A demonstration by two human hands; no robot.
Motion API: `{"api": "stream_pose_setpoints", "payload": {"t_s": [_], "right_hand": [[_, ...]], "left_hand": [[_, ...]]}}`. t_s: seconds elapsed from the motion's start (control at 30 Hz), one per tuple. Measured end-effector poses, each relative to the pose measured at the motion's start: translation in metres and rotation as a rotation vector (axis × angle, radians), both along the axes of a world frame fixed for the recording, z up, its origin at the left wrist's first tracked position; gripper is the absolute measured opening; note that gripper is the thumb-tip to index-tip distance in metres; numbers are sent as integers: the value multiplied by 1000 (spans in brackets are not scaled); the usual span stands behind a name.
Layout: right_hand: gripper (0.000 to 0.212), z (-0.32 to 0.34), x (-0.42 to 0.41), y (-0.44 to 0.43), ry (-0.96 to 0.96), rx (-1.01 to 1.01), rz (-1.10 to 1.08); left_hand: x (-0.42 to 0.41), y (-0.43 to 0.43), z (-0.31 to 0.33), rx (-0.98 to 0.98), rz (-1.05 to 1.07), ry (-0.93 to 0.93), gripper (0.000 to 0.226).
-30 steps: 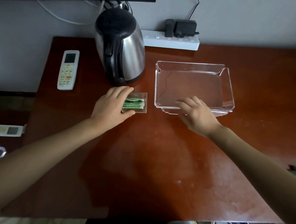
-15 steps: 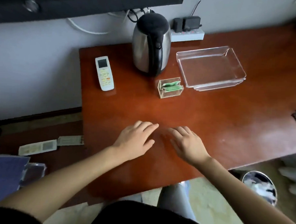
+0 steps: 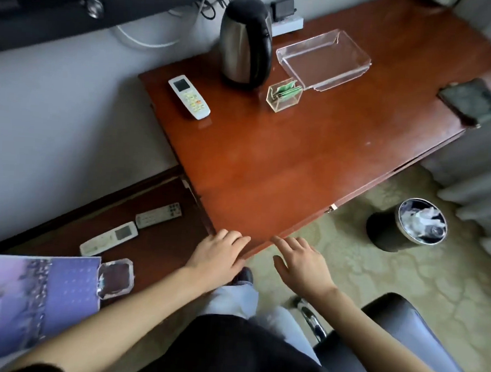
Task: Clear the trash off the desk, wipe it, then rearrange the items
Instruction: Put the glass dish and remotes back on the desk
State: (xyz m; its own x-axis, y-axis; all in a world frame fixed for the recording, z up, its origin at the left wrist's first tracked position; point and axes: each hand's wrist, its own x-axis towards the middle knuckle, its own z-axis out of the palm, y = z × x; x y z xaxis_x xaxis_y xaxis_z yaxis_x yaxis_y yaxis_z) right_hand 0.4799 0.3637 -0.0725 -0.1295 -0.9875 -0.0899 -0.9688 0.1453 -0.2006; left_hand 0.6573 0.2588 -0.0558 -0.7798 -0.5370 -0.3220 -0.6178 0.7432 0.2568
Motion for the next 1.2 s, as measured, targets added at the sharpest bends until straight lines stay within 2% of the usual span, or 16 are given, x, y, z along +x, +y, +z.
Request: {"api": "stream_pose_setpoints", "payload": {"t_s": [0.13,0.23,0.33,0.47,0.67,0.83,0.93,1.03,1.2], "right_hand": [[37,-2,42,18,5,-77,66],[39,-7,78,29,34,-163,147],[42,-17,119,42,19,-166,189],[37,-31,175,65,-7,-139,238],[45,-68,222,66,-71,52,271],[35,-108,238,29,-139,71,242],[39,-138,240,-7,-138,63,264],[43,-170,239,-55,-172,73,265],[53,-220,235,-142,-203,17,349]], "left_hand": [[52,19,-3,-7,-64,-5,64],[96,31,-2,-32,-92,-11,58],[144,48,-7,-20,-84,-10,65],[204,70,-24,9,-71,-38,50],[268,68,-62,74,31,-90,51],[291,33,-107,84,109,-66,55],[294,7,-138,51,129,-59,67],[293,-21,-174,18,147,-123,92],[297,-54,-231,96,212,-249,120]]}}
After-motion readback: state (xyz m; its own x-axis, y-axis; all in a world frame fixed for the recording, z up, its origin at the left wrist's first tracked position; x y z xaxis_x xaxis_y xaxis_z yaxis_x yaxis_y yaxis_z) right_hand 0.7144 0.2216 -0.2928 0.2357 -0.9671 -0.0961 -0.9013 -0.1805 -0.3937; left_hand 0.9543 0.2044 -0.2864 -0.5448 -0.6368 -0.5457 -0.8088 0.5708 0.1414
